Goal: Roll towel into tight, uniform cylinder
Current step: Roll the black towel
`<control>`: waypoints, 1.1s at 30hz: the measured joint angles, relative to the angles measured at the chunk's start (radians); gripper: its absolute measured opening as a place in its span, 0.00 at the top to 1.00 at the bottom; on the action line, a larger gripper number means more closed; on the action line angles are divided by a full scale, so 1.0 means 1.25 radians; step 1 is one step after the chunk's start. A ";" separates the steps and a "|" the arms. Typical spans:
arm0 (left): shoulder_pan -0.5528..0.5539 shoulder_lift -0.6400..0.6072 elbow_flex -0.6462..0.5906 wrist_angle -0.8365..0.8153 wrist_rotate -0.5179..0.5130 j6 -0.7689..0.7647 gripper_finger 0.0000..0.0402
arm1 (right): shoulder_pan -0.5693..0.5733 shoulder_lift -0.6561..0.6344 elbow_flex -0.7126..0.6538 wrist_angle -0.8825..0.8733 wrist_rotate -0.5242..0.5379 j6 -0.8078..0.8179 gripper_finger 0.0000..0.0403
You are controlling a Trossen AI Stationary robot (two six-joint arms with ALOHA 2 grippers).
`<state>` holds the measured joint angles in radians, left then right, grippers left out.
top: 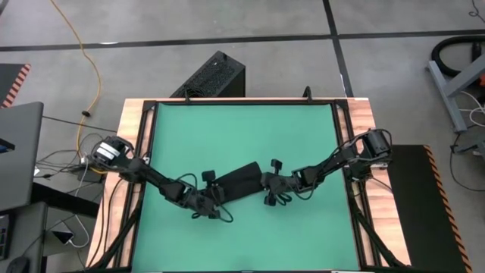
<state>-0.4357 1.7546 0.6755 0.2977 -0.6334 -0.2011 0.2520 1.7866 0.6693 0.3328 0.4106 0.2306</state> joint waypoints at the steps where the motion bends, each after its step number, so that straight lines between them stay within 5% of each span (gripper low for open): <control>1: -0.004 0.000 -0.002 0.002 0.000 -0.003 1.00 | 0.000 0.000 0.000 0.000 0.009 0.000 0.96; 13: -0.020 0.000 -0.009 -0.046 -0.008 -0.017 1.00 | -0.013 -0.144 -0.001 0.040 0.102 -0.150 0.95; 23: -0.021 0.000 -0.009 -0.062 -0.009 0.015 1.00 | -0.130 -0.042 0.000 0.182 -0.070 -0.268 0.97; 33: -0.021 0.000 -0.009 -0.072 -0.002 0.088 1.00 | -0.183 0.033 0.038 0.112 -0.129 -0.265 0.97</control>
<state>-0.4618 1.7542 0.6647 0.2073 -0.6353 -0.0905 0.0227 1.8280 0.7162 0.4730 0.2489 -0.1004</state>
